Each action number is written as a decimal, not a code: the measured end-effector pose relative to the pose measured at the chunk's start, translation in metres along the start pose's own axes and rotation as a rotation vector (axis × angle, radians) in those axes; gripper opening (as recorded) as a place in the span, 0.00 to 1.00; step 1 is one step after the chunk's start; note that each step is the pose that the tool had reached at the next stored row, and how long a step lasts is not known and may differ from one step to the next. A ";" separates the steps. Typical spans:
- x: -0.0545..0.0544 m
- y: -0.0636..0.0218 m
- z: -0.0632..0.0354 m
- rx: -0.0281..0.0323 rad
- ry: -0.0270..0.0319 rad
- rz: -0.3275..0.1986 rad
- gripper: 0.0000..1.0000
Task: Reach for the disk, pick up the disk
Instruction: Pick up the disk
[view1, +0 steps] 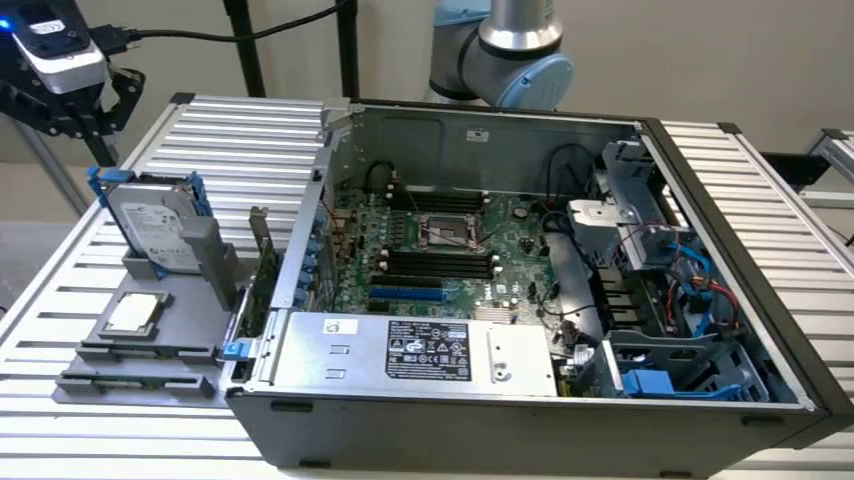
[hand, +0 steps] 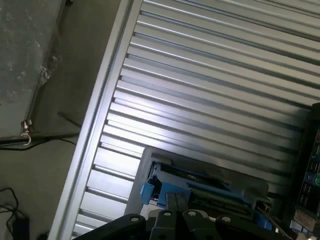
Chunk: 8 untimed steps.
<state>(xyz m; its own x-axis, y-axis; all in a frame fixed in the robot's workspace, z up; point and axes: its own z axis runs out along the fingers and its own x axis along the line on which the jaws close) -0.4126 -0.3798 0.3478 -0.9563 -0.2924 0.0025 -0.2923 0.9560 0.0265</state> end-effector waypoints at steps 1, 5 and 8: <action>0.000 0.0000 0.0000 0.0000 0.0004 -0.019 0.11; 0.000 0.0000 0.0000 0.0003 0.0022 -0.092 0.11; 0.000 0.0000 0.0000 0.0006 0.0031 -0.146 0.11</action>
<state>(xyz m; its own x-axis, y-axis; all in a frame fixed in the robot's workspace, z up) -0.4126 -0.3798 0.3478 -0.9037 -0.4281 0.0017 -0.4280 0.9034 0.0262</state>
